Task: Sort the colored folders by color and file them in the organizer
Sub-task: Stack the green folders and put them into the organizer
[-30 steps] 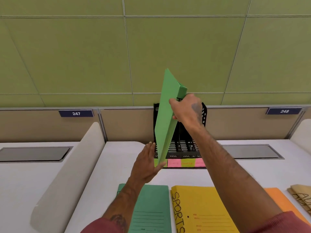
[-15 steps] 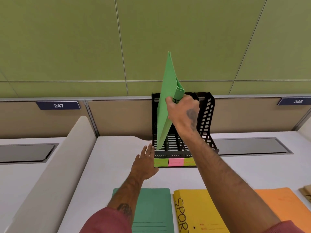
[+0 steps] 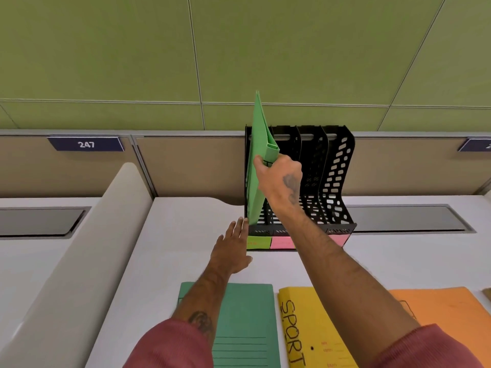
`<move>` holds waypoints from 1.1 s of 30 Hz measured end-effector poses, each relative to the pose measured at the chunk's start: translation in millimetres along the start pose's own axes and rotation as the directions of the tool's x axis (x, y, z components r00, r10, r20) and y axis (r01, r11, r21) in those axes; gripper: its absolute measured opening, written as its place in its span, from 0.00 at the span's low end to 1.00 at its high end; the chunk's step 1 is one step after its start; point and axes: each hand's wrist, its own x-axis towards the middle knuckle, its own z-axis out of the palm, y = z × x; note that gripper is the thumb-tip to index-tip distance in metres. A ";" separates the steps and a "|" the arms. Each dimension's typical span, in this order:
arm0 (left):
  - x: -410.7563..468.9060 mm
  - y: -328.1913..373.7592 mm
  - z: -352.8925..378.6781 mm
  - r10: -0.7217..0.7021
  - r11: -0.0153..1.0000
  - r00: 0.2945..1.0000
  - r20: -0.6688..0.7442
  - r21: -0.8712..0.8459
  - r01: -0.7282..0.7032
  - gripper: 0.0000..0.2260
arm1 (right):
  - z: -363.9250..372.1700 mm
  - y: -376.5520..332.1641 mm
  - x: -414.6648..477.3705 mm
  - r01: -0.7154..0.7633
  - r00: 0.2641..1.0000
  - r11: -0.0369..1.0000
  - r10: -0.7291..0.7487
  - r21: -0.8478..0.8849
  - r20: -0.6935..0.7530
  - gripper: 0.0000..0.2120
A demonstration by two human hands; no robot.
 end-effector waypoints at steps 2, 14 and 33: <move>0.5 -0.9 2.1 -0.007 1.000 1.000 0.004 -0.012 0.007 0.47 | 6.2 4.2 -0.1 -0.020 0.999 1.000 0.020 0.004 0.028 0.16; 2.4 -3.1 5.4 -0.040 0.997 0.999 0.026 -0.064 0.041 0.50 | 41.4 25.4 -3.1 -0.060 0.993 0.996 0.066 -0.060 0.100 0.24; -66.3 -20.9 -17.4 -0.092 0.994 0.992 -0.091 -0.062 0.086 0.42 | 26.9 51.9 -53.4 0.114 0.948 0.852 0.060 -0.511 0.312 0.37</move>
